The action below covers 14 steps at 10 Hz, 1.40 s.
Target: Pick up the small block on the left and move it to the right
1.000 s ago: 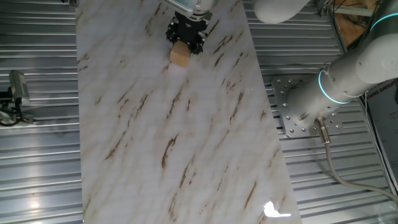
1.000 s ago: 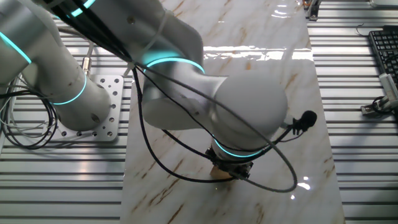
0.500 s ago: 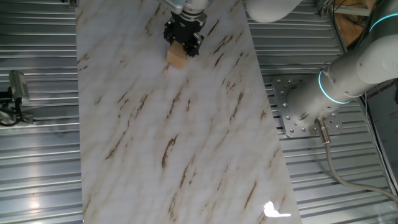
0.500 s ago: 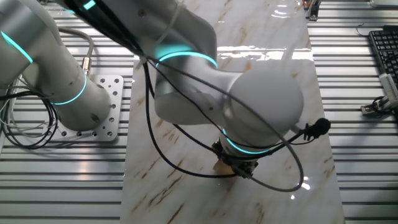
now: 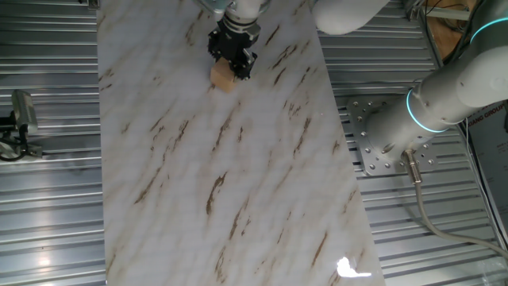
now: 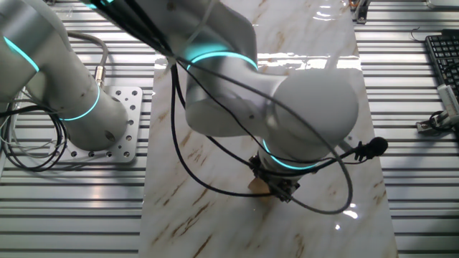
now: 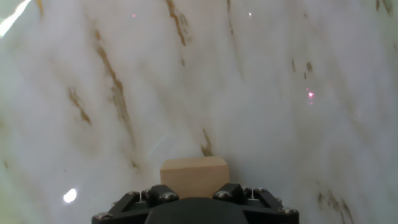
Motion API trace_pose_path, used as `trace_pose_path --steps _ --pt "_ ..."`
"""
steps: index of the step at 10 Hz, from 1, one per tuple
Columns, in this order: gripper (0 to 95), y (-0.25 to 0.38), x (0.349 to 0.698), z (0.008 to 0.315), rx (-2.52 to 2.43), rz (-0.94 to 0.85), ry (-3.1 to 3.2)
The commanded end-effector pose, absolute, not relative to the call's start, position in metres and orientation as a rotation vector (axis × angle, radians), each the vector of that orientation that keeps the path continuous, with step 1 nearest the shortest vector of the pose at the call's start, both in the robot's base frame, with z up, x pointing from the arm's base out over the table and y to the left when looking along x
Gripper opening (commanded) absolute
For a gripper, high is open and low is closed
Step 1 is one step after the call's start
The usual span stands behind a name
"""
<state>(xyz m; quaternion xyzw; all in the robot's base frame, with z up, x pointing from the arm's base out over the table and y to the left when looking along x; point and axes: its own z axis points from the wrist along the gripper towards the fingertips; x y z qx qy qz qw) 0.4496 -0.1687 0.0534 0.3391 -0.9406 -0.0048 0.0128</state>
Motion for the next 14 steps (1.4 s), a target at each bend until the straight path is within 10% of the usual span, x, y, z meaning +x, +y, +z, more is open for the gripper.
trace_pose_path --steps 1,14 --pt "0.0 -0.160 0.452 0.052 0.943 -0.002 -2.971" --pt "0.0 -0.111 0.440 0.050 0.328 -0.005 -3.105"
